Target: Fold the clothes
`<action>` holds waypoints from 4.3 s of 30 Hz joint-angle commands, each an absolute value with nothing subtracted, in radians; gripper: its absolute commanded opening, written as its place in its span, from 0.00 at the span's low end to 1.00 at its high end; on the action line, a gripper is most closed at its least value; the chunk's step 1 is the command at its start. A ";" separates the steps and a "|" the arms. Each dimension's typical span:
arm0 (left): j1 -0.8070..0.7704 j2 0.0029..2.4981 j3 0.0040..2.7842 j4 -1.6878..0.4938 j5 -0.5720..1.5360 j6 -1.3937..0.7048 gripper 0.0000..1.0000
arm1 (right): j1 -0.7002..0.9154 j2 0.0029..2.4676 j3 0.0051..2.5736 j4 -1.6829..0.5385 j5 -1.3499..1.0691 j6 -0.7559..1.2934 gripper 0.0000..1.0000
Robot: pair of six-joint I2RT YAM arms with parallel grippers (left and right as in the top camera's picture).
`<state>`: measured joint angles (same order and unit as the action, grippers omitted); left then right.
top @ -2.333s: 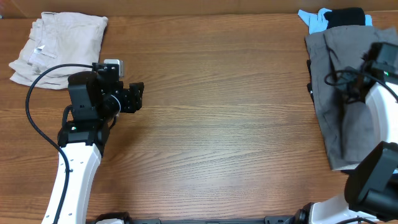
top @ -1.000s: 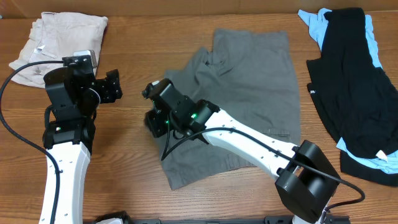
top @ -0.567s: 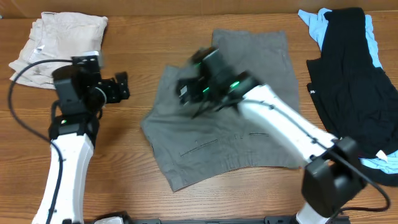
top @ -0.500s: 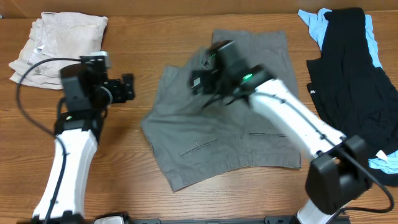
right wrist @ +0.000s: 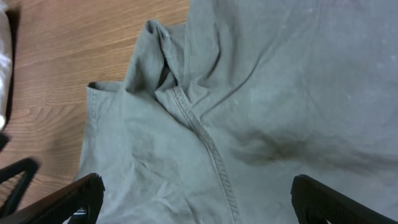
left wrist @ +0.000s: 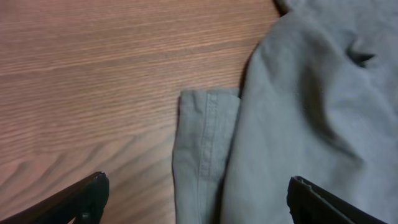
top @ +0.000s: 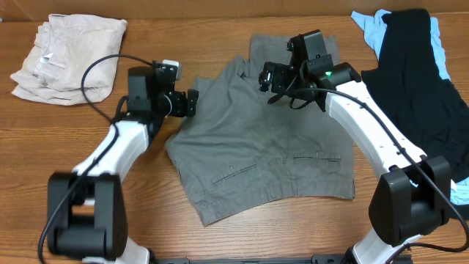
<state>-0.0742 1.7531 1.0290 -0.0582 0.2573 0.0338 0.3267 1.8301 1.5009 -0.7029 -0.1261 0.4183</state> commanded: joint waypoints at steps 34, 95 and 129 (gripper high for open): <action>-0.153 2.323 1.804 -0.646 0.177 0.165 0.43 | 0.325 1.809 1.415 -0.645 -0.080 0.419 1.00; -0.122 2.320 2.618 -1.410 0.123 0.071 1.00 | 0.349 1.787 1.290 -1.005 -0.064 0.524 1.00; -0.165 2.323 2.666 -1.376 0.131 0.075 1.00 | 0.397 1.515 0.800 -0.689 -0.132 0.445 0.99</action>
<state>-0.1524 2.3219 2.6450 -1.3819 0.1196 0.0734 0.3996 1.5288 0.8185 -0.6994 -0.1444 0.4511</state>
